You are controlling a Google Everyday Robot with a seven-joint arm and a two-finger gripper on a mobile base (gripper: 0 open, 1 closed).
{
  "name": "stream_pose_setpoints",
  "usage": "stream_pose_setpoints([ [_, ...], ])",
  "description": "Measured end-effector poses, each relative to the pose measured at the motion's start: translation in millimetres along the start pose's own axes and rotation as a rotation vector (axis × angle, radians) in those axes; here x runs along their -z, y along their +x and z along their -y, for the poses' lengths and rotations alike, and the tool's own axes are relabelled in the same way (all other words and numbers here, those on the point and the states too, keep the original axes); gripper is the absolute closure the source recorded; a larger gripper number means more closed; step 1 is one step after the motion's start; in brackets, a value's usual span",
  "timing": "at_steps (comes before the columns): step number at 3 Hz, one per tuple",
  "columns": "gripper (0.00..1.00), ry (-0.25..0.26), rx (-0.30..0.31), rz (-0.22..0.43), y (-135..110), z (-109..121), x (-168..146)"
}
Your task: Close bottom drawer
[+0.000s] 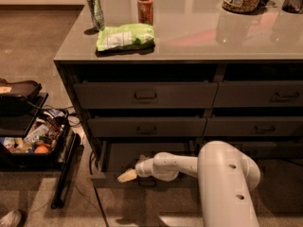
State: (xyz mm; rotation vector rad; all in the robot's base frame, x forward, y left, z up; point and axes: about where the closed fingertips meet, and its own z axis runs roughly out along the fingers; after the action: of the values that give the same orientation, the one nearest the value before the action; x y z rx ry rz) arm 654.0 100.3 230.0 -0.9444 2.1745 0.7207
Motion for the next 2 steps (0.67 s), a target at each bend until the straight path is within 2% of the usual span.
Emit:
stream_pose_setpoints([
  [1,0.0,-0.036,0.001,-0.006,23.2,-1.9,-9.3],
  [2,0.0,-0.036,0.001,-0.006,23.2,-2.0,-9.4],
])
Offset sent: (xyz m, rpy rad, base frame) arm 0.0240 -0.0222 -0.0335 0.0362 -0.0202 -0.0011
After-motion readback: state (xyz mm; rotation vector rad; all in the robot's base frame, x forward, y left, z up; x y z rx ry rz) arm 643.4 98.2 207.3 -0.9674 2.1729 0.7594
